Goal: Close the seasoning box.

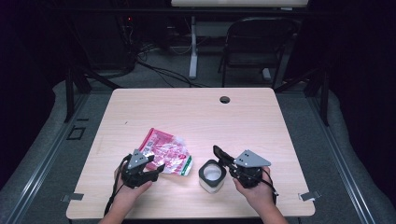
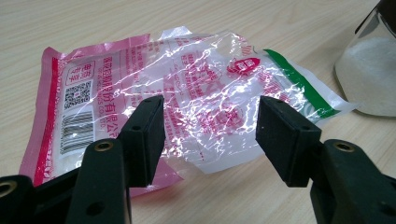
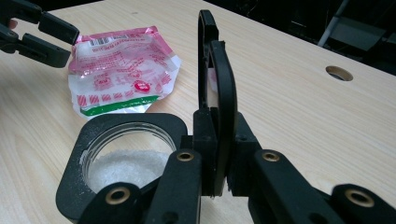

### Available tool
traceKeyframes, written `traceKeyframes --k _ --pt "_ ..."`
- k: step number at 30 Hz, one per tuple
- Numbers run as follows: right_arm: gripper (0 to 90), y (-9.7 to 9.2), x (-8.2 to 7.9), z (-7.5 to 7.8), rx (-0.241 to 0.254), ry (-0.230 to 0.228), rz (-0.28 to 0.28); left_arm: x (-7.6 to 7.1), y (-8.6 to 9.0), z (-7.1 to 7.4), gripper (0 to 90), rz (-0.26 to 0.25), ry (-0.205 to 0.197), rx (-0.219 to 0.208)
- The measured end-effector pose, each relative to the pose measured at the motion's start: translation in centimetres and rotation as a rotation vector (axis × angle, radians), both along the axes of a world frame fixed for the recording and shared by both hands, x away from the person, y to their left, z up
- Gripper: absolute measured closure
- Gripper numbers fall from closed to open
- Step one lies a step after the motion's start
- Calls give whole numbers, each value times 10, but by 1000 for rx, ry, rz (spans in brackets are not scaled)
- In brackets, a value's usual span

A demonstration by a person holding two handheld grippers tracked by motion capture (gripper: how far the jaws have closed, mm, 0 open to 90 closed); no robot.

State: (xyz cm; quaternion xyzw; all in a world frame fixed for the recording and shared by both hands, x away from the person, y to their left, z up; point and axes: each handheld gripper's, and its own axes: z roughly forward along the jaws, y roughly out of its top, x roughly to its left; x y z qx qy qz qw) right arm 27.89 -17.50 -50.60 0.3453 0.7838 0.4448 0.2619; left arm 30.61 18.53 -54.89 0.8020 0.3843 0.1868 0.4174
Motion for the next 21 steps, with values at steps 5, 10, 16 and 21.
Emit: traceKeyframes --k 5,10,16,21 --pt "831 1 -2 0 8 -3 7 0 0 0 427 -10 5 0" --pt "797 3 -4 3 19 -7 22 -1 0 0 428 -16 5 1" --pt "750 4 -5 3 36 6 39 -1 0 0 428 -11 5 3" --pt "695 5 -6 4 50 13 57 0 0 0 428 -14 5 2"
